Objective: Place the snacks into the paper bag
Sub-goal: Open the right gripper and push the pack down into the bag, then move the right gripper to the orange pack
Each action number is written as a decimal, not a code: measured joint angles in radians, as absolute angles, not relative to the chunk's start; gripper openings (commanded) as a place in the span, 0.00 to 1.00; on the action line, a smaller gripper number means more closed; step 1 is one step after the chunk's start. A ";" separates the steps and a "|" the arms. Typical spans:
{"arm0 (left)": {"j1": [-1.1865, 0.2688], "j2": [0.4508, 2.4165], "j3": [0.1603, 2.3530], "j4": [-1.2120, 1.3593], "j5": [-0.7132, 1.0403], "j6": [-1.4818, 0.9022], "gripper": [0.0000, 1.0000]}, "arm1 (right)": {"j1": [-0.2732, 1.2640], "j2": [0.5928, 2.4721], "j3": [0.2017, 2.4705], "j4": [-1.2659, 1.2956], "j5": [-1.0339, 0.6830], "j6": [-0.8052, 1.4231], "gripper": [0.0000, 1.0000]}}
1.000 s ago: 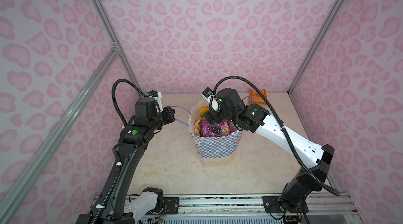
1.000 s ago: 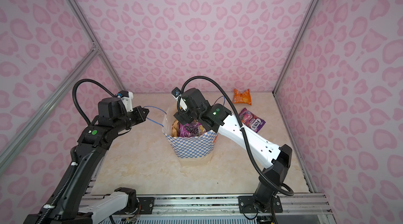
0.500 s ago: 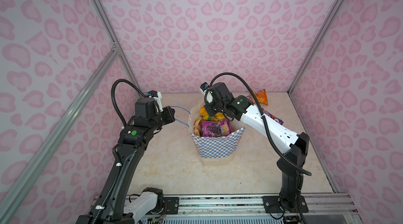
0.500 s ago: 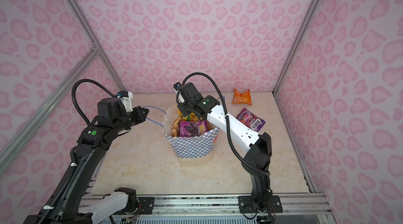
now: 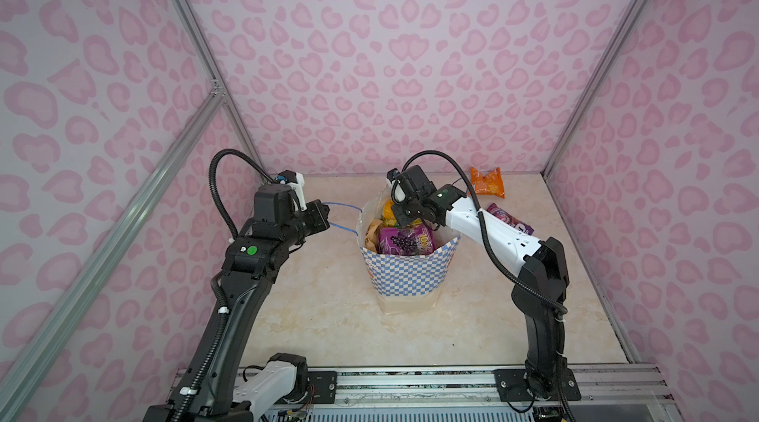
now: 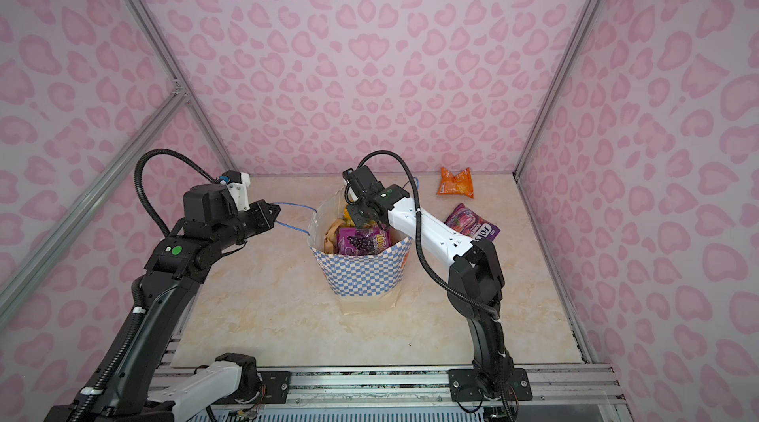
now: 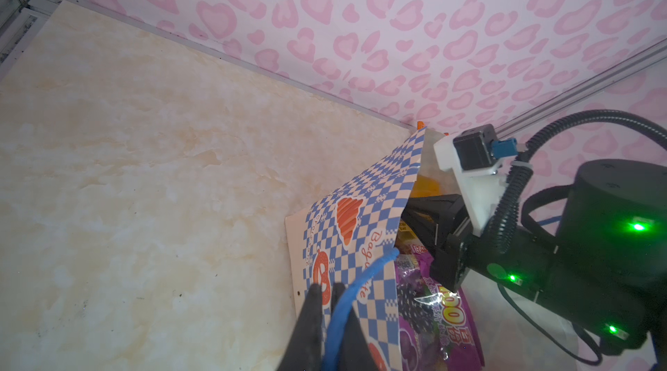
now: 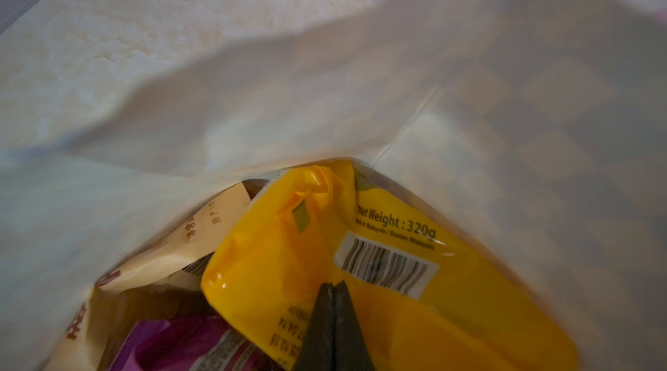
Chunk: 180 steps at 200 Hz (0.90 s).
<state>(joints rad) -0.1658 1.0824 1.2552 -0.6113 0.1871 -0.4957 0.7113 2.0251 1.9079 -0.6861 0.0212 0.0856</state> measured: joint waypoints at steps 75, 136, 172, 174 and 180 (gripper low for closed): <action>-0.163 1.087 1.255 -0.611 0.189 -0.496 0.11 | 0.789 1.799 1.872 -0.642 -0.014 0.082 0.73; -0.163 1.088 1.255 -0.611 0.194 -0.496 0.11 | 0.728 1.463 1.594 -0.414 0.055 0.095 1.00; -0.163 1.088 1.255 -0.611 0.199 -0.496 0.11 | 0.519 1.276 1.429 -0.297 0.062 0.216 1.00; -0.163 1.088 1.255 -0.611 0.200 -0.496 0.11 | 0.507 1.267 1.418 -0.291 0.060 0.222 1.00; -0.163 1.088 1.255 -0.611 0.202 -0.496 0.11 | 0.480 1.245 1.389 -0.281 0.057 0.236 1.00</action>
<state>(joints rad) -0.1635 1.0878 1.2552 -0.6113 0.2016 -0.4965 0.4797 1.2449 1.3888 -0.2806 0.0574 0.2363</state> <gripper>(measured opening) 0.111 0.999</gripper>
